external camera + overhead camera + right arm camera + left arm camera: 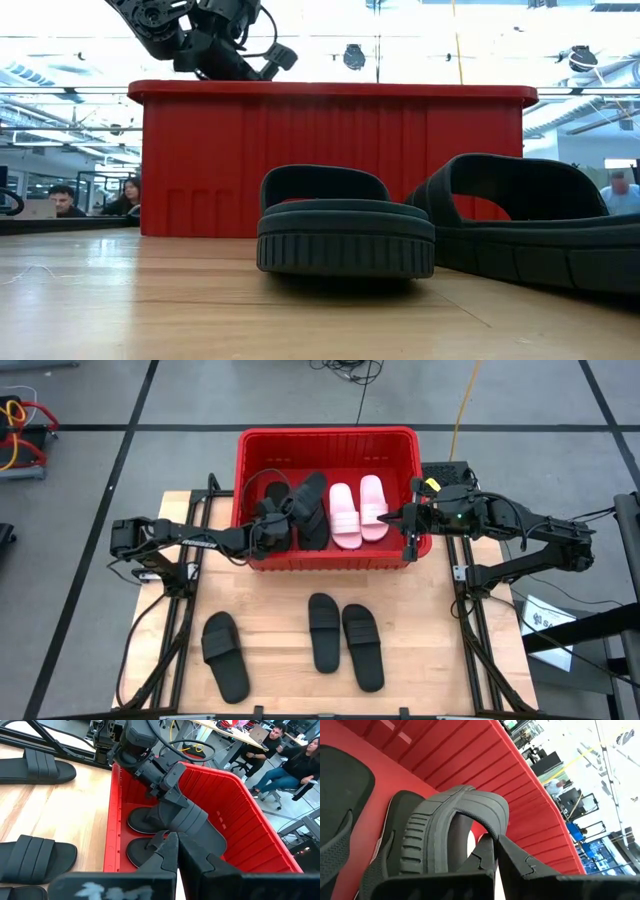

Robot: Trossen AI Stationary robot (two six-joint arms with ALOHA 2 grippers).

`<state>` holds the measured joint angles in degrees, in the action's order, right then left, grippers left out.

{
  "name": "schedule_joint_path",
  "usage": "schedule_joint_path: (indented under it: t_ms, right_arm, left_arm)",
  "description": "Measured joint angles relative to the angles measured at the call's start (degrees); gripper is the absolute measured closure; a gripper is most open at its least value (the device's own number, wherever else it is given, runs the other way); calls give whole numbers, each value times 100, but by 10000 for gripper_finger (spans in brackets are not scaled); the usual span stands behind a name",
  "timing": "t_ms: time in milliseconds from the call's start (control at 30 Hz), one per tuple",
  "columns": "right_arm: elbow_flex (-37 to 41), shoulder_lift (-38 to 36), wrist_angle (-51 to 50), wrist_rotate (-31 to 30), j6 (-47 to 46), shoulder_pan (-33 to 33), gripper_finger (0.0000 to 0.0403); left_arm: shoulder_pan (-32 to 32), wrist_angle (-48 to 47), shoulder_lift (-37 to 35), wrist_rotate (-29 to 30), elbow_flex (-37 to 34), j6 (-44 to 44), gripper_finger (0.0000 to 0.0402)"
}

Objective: Pick and place slides into bin
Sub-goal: Put the black slide into the red bin

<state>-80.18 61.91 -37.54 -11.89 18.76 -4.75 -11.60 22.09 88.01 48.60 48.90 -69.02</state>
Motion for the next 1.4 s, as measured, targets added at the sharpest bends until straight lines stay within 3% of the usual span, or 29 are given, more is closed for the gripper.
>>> schedule_joint_path:
  t_ms: [533,1400]
  right_arm:
    - [0,0,0,-1,36,0,403]
    - [0,0,0,-1,146,0,403]
  left_arm:
    - [42,-801,0,-214,0,-507,400]
    - [31,-772,-3,-757,0,-325,359]
